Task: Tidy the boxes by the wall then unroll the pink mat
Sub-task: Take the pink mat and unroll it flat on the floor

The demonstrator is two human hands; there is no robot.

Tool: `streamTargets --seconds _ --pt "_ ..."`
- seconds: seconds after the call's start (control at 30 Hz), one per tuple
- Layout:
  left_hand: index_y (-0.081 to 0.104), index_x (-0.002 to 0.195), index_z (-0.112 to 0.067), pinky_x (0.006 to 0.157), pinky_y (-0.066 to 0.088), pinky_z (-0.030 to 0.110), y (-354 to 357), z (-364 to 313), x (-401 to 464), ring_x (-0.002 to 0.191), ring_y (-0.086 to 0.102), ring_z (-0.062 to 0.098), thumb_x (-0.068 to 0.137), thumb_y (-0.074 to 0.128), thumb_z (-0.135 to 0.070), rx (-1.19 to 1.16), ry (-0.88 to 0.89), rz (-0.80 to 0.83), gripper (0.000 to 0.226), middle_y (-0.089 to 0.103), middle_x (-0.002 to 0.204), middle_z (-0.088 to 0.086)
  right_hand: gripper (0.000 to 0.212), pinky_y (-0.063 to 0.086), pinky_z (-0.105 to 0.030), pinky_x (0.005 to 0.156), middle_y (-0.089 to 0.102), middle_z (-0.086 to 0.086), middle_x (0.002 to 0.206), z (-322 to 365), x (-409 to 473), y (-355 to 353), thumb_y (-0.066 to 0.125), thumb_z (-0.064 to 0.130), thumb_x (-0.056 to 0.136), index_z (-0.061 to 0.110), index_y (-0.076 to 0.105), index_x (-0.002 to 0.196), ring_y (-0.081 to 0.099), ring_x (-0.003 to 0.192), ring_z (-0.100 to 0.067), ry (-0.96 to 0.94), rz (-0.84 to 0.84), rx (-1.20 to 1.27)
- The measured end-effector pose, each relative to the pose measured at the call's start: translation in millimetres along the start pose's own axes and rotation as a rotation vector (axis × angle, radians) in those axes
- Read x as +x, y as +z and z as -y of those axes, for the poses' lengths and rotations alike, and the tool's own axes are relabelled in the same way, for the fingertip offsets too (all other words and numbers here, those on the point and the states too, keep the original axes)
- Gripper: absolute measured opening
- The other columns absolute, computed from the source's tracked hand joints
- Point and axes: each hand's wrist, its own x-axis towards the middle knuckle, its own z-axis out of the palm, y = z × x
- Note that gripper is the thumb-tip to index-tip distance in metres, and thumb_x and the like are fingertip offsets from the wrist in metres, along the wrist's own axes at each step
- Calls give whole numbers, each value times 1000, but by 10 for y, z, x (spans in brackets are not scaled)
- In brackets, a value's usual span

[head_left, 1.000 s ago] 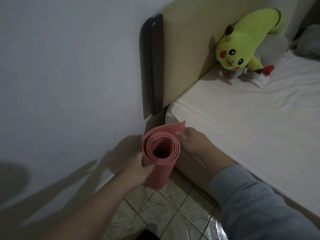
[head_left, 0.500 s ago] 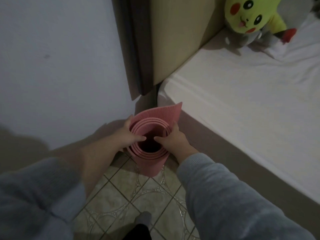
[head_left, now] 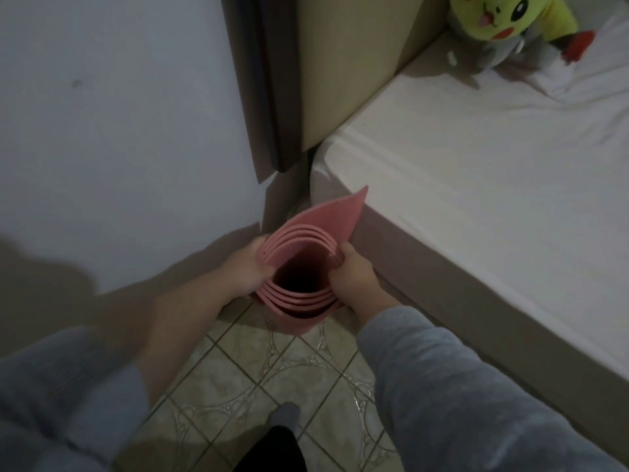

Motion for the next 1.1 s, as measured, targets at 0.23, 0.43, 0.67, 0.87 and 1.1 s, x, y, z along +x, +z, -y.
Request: streamTargets --seconds 0.23,0.43,0.67,0.87,1.1 --pt "40 136 -18 79 45 27 76 -281 -690 109 59 27 87 55 -3 -42 50 -33 54 54 113 1 80 40 -25 83 60 -13 125 -5 -750 -302 46 10 87 50 9 146 59 106 -29 -50 -34 62" --pt "47 132 -15 80 37 15 230 -543 -1713 104 55 13 81 56 4 18 218 -59 55 59 116 0 110 52 -36 78 66 -17 108 7 -1779 -714 55 8 78 60 -24 134 64 86 -28 -146 -61 -51" --pt "50 131 -27 84 40 19 542 -708 -2884 104 58 12 77 57 -2 93 334 -68 60 62 113 -5 129 54 -29 58 65 -4 86 -250 -3026 -1089 71 6 65 65 -25 129 66 72 -20 -132 -72 -54" --pt "56 125 -30 69 39 1 1028 -826 -3731 89 61 2 74 58 -4 84 409 -13 57 66 101 -12 102 37 -11 32 58 -5 102 -714 -4039 -1298 75 14 64 42 18 144 59 72 -18 -24 -96 -58" --pt "57 123 -30 79 51 20 1784 -649 -4814 90 66 11 72 54 -1 99 512 85 59 70 102 -5 49 34 -10 31 57 -5 99 -1513 -5375 -1120 74 22 67 23 46 107 56 76 -19 112 -244 -26"
